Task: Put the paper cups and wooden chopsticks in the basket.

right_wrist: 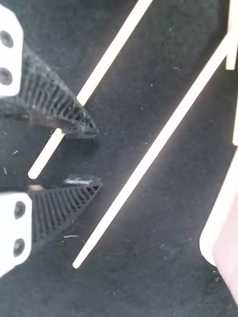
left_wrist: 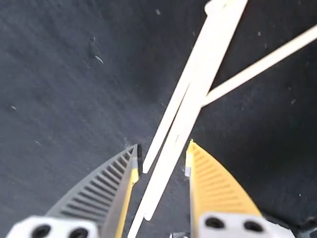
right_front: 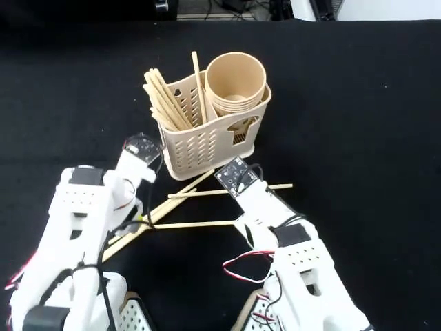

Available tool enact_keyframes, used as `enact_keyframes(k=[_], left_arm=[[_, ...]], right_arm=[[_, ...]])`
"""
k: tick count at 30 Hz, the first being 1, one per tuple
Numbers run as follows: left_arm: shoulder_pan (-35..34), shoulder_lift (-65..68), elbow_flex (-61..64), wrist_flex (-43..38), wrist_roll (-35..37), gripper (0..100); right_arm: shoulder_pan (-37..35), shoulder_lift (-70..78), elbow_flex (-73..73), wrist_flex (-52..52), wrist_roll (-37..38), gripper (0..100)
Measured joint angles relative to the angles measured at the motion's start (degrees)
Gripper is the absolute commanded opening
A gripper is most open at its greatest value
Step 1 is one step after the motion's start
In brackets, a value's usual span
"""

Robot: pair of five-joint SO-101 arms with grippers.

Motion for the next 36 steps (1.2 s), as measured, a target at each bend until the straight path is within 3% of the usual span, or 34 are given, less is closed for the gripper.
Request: enact_keyframes(k=[2,7,13,19,28,36], left_arm=[[0.0,-1.0,3.0,0.0,-0.9,30],[-0.6,-1.1,7.4,-2.8,-8.1,26],[-8.2,4.2,7.3,-9.2,-15.6,26],[-13.5,14.9,3.7,-9.6,-21.2,23],[-13.6,18.1,0.9,-6.4,-23.3,5],[-13.6,18.1,0.9,-5.7,-23.6,3]], right_arm=[[0.0,0.0,0.0,0.0,0.0,14.1],[0.0,0.0,0.0,0.0,0.0,14.1],[0.1,0.0,0.0,0.0,0.0,14.1],[0.1,0.0,0.0,0.0,0.0,14.1],[0.1,0.0,0.0,0.0,0.0,14.1],[0.1,0.0,0.0,0.0,0.0,14.1]])
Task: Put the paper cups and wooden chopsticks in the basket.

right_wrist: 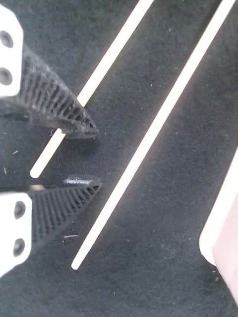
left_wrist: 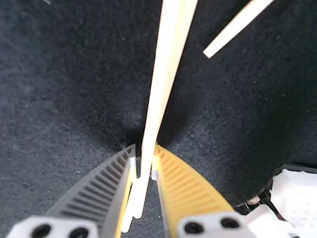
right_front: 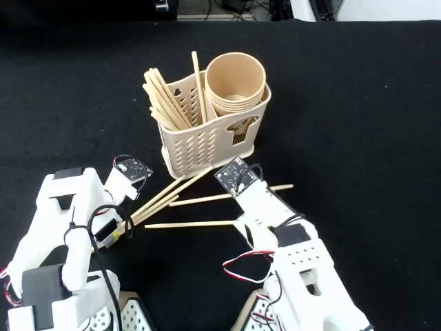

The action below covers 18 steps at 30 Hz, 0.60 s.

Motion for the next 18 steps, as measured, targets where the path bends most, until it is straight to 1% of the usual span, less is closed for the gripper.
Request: enact_keyframes(k=[8,10,13,16,18], left_arm=[[0.0,0.0,-0.1,0.7,-0.4,3],[-0.1,0.1,-0.9,4.1,-2.7,3],[-1.0,0.2,-4.3,12.1,-8.5,3],[-2.7,0.2,-9.9,20.7,-13.0,3],[-4.4,0.2,-14.5,24.8,-14.8,3]], right_arm=[[0.0,0.0,0.0,0.0,0.0,14.1],[0.0,0.0,0.0,0.0,0.0,14.1],[0.0,0.0,0.0,0.0,0.0,14.1],[0.0,0.0,0.0,0.0,0.0,14.1],[0.0,0.0,0.0,0.0,0.0,14.1]])
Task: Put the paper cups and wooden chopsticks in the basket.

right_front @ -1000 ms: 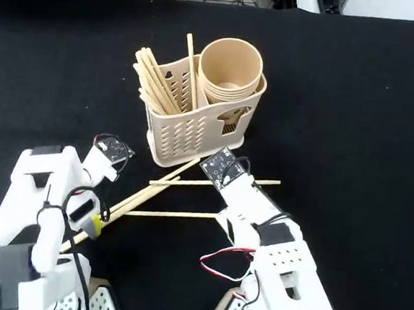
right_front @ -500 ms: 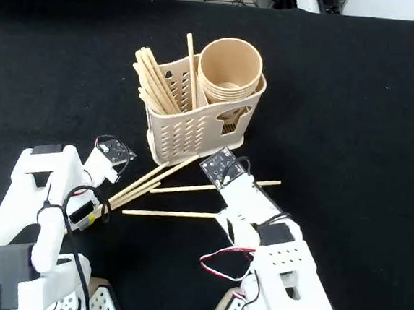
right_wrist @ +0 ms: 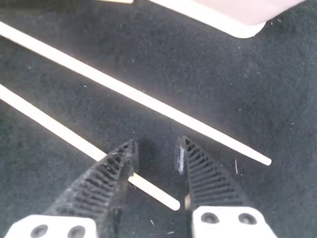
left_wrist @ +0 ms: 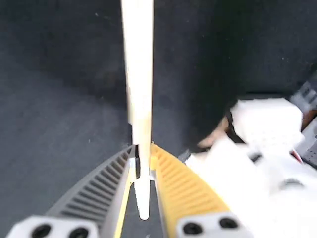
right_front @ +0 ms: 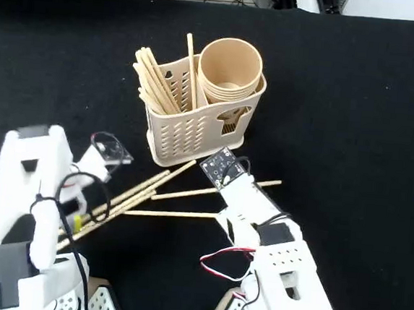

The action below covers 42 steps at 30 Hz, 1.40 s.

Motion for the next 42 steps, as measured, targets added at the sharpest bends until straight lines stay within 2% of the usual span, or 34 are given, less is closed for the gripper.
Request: enact_keyframes(k=[4,13,18,21,24,31,35,42], left_arm=[[-2.6,0.0,-7.1,6.2,-3.4,3],[-3.3,0.7,-6.7,7.0,-4.9,3],[0.5,0.7,1.8,-1.8,-4.7,5],[0.9,0.7,5.5,-10.3,-2.5,16],[0.9,0.7,6.1,-13.5,-0.6,26],[1.3,0.9,5.8,-14.8,-0.2,22],[3.0,1.0,5.6,-18.2,1.7,22],[10.6,1.0,12.2,-27.4,7.1,22]], right_arm=[[0.0,0.0,0.0,0.0,0.0,14.1],[0.0,0.0,0.0,0.0,0.0,14.1],[0.0,0.0,0.0,0.0,0.0,14.1],[0.0,0.0,0.0,0.0,0.0,14.1],[0.0,0.0,0.0,0.0,0.0,14.1],[0.0,0.0,0.0,0.0,0.0,14.1],[0.0,0.0,0.0,0.0,0.0,14.1],[0.0,0.0,0.0,0.0,0.0,14.1]])
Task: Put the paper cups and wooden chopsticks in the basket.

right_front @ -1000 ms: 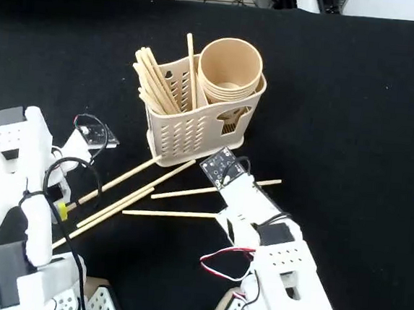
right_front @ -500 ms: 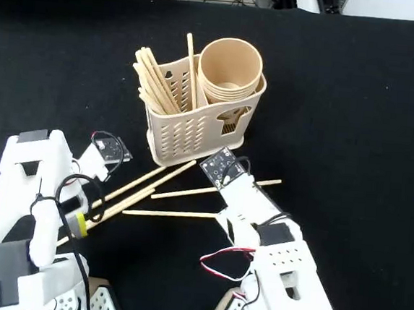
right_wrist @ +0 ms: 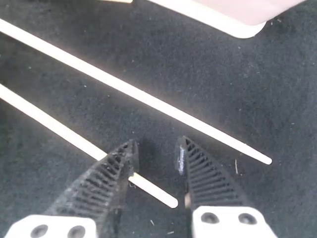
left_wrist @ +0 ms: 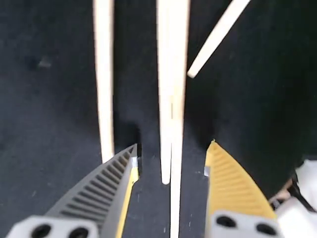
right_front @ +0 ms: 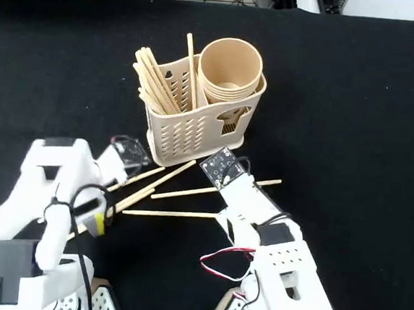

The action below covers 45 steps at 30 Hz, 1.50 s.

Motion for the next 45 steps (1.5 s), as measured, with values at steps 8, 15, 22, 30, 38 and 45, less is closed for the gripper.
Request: enact_keyframes(k=[8,15,22,30,38,45], left_arm=[[0.1,0.0,0.9,-2.5,1.1,22],[0.0,-0.1,1.8,-3.0,1.1,22],[0.0,3.6,0.6,-2.9,1.1,22],[0.0,15.2,-8.4,2.6,2.8,22],[0.0,12.0,-5.9,2.4,2.8,3],[0.0,4.1,-1.9,1.8,2.8,3]], right_arm=[[0.0,0.0,0.0,0.0,0.0,14.1],[0.0,0.0,0.0,0.0,0.0,14.1],[0.0,0.0,0.0,0.0,0.0,14.1],[0.0,0.0,0.0,0.0,0.0,14.1],[0.0,0.0,0.0,0.0,0.0,14.1],[0.0,0.0,0.0,0.0,0.0,14.1]])
